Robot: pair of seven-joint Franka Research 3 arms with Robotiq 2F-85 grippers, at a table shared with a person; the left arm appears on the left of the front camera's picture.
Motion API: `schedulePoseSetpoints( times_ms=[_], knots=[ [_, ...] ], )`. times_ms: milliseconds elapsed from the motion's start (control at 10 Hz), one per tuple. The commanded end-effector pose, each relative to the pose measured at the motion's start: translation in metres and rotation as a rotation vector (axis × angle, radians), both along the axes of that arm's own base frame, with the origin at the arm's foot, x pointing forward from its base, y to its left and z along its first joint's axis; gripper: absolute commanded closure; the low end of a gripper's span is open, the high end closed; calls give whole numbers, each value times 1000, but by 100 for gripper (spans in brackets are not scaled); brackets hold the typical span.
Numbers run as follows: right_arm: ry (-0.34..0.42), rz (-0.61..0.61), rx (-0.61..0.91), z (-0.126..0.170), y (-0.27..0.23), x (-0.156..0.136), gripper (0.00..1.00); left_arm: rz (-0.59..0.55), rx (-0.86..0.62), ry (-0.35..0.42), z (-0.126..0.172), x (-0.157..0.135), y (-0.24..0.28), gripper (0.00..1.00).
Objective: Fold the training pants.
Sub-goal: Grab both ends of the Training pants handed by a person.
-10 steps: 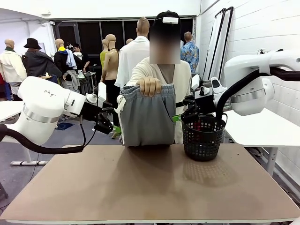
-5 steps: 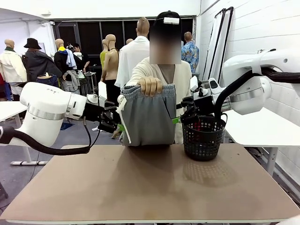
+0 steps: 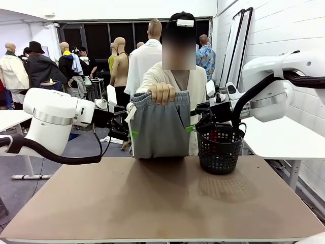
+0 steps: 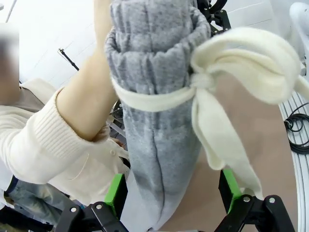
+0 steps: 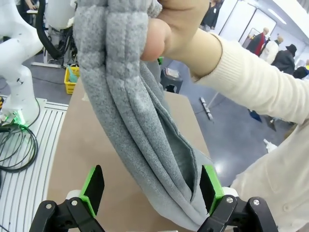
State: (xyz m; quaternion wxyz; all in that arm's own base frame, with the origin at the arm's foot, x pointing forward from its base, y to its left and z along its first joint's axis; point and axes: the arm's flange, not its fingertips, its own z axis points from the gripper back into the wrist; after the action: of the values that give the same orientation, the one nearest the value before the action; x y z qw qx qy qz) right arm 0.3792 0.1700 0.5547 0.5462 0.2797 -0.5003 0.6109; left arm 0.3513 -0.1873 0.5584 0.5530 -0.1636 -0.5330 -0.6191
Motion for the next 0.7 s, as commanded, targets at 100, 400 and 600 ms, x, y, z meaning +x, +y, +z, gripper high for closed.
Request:
schedulePoseSetpoints(
  times_ms=[100,400,600],
  knots=[
    [-22,35,48,-2,7,8,0,-35,-22,-63,4,-1,1,0],
    [-30,31,51,2,7,6,0,-13,-36,-111,16,-9,7,0],
    [-39,25,54,4,6,5,0,-13,-48,-131,20,-13,9,0]
  ],
)
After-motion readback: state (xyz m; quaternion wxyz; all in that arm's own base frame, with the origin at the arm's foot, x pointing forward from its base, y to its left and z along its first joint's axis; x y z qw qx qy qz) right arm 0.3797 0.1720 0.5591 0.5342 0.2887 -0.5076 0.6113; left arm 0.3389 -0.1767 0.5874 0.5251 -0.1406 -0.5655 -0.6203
